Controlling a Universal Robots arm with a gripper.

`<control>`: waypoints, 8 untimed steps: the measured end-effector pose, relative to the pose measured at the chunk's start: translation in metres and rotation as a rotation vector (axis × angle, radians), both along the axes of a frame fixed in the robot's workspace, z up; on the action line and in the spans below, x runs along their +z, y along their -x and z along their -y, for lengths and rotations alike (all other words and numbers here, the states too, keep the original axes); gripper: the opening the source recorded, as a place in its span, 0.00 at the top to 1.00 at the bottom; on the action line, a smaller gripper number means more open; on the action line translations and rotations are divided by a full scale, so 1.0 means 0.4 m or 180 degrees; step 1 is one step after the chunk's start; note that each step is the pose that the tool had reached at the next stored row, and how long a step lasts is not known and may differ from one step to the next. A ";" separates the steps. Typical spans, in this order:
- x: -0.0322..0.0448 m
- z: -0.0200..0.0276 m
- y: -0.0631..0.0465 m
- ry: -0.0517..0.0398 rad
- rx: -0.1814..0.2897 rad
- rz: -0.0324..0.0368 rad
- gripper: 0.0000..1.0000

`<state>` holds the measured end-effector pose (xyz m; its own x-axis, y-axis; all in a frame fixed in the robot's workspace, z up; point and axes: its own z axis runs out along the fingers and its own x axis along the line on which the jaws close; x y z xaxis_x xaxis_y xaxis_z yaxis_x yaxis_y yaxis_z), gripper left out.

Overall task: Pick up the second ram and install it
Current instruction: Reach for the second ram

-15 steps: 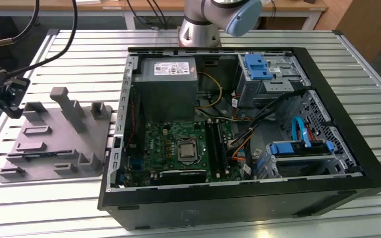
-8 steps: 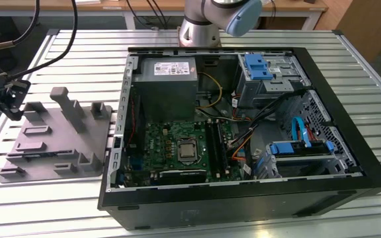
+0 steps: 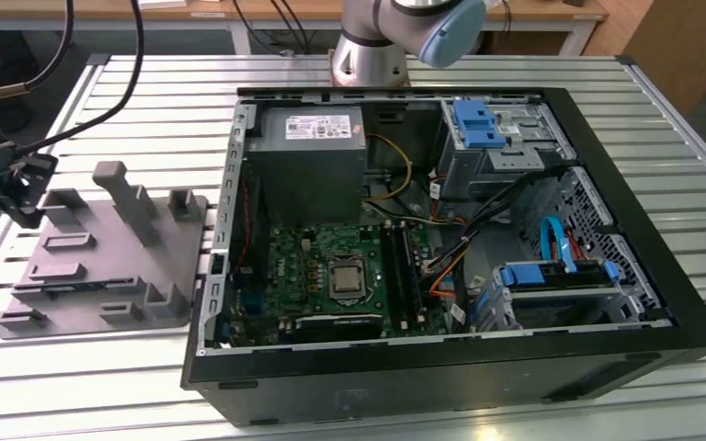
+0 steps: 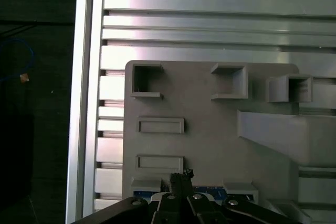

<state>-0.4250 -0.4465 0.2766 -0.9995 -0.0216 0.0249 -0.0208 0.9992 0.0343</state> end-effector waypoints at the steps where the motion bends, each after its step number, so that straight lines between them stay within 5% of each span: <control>1: -0.001 0.001 0.000 0.0000 0.0000 0.0000 0.90; 8: -0.009 0.010 0.000 0.0000 0.0000 0.0000 0.90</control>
<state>-0.4249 -0.4504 0.2729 -0.9995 -0.0216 0.0249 -0.0208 0.9992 0.0343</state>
